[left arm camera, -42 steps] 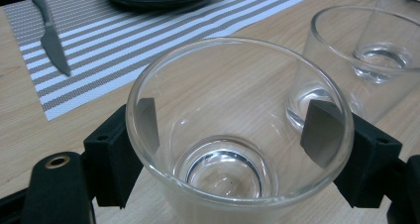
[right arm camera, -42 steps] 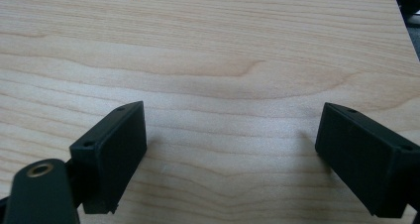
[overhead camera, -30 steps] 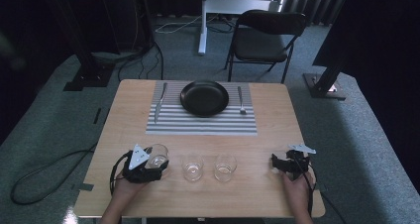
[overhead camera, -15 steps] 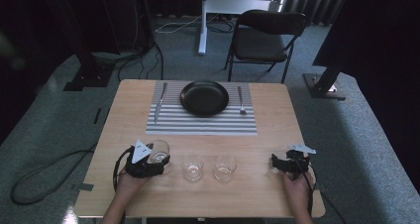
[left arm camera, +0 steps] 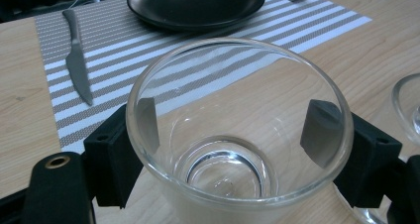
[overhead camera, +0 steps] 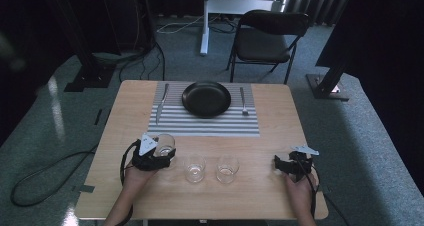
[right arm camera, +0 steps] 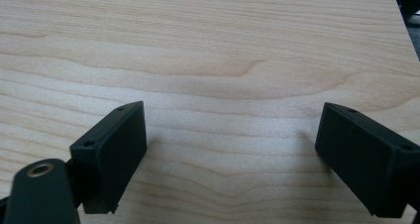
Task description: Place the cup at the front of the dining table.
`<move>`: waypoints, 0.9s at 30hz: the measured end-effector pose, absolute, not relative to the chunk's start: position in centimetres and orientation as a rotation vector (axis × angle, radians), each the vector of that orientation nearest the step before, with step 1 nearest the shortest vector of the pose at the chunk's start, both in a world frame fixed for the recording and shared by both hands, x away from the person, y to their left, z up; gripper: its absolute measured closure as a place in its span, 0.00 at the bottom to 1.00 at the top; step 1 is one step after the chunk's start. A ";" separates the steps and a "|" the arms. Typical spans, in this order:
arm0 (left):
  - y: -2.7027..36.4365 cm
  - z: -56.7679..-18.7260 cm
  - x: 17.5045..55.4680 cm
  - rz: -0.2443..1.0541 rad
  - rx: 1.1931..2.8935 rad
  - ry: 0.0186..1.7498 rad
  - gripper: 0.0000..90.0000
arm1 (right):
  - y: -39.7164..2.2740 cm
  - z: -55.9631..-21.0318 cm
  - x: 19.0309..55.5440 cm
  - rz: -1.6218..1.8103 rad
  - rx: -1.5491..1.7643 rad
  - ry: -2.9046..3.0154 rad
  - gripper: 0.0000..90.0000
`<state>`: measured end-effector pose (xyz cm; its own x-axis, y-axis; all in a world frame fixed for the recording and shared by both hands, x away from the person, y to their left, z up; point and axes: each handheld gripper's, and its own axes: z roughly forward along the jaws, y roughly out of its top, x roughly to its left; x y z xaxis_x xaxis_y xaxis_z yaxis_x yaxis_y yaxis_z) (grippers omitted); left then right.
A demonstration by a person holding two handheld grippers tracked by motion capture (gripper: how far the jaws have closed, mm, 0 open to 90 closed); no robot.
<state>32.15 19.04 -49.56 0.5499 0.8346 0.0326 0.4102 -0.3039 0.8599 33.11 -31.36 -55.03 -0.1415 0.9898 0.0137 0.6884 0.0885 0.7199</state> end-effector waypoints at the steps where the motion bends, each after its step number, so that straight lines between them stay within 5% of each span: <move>1: 19.0 -49.6 32.2 0.620 1.920 1.011 0.22 | -31.4 -55.0 33.1 0.815 1.645 1.887 0.13; 27: 18.1 -48.3 36.9 0.639 1.898 1.076 0.22 | -31.4 -55.0 33.1 0.815 1.643 1.887 0.13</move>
